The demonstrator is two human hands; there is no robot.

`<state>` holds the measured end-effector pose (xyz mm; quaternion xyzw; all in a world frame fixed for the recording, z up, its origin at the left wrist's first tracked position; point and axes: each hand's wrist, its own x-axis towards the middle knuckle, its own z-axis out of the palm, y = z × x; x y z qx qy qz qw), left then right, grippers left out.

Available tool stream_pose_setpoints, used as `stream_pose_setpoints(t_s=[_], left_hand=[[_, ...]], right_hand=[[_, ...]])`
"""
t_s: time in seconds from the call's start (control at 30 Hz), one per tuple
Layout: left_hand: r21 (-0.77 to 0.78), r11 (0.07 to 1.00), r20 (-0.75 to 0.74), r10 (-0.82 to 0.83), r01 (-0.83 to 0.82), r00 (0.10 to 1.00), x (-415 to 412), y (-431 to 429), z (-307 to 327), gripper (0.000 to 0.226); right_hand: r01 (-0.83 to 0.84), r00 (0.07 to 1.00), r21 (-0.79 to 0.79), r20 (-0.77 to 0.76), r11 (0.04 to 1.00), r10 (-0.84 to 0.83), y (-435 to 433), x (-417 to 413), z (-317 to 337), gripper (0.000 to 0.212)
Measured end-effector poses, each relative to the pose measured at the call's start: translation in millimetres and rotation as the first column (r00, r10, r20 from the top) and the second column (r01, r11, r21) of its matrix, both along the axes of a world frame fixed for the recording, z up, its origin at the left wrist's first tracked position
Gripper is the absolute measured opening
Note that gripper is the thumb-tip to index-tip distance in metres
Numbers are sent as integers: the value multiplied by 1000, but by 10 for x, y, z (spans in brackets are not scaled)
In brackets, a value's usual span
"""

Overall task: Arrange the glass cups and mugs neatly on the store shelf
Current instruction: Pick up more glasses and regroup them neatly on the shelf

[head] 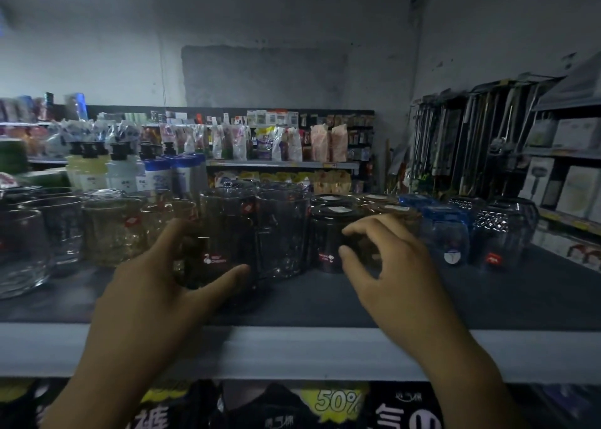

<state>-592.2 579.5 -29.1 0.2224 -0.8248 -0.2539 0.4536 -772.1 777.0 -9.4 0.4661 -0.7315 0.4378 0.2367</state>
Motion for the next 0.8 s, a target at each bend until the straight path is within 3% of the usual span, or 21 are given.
stream_pose_setpoints(t_s=[0.13, 0.2, 0.27, 0.3, 0.37, 0.47, 0.6, 0.73, 0.8], left_hand=[[72, 996, -153, -34, 45, 988, 91, 78, 4, 68], [116, 991, -216, -44, 70, 975, 96, 213, 117, 68], [136, 982, -336, -82, 134, 938, 67, 409, 222, 56], [174, 963, -401, -123, 207, 908, 25, 558, 282, 49], [254, 899, -480, -203, 356, 854, -93, 817, 347, 48], [319, 818, -499, -285, 479, 818, -270, 1006, 352, 51], [243, 849, -307, -392, 470, 867, -293, 947, 332, 49], [69, 943, -193, -307, 325, 932, -224, 676, 333, 46], [-101, 978, -127, -195, 183, 973, -250, 560, 386, 38]], right_hand=[[-68, 998, -57, -12, 996, 67, 39, 131, 25, 10], [-218, 956, -31, 197, 976, 220, 36, 278, 22, 31], [-474, 751, -85, 481, 877, 453, 27, 444, 43, 57], [-551, 628, -169, 561, 817, 539, 19, 513, 62, 59], [-554, 521, -308, 596, 773, 611, 17, 613, 130, 50], [-429, 588, -450, 518, 783, 620, 46, 589, 180, 45], [-345, 679, -462, 478, 817, 557, 226, 468, 295, 38], [-219, 859, -229, 415, 949, 298, 466, 193, 492, 54], [-132, 902, -56, 407, 990, 143, 477, 78, 567, 65]])
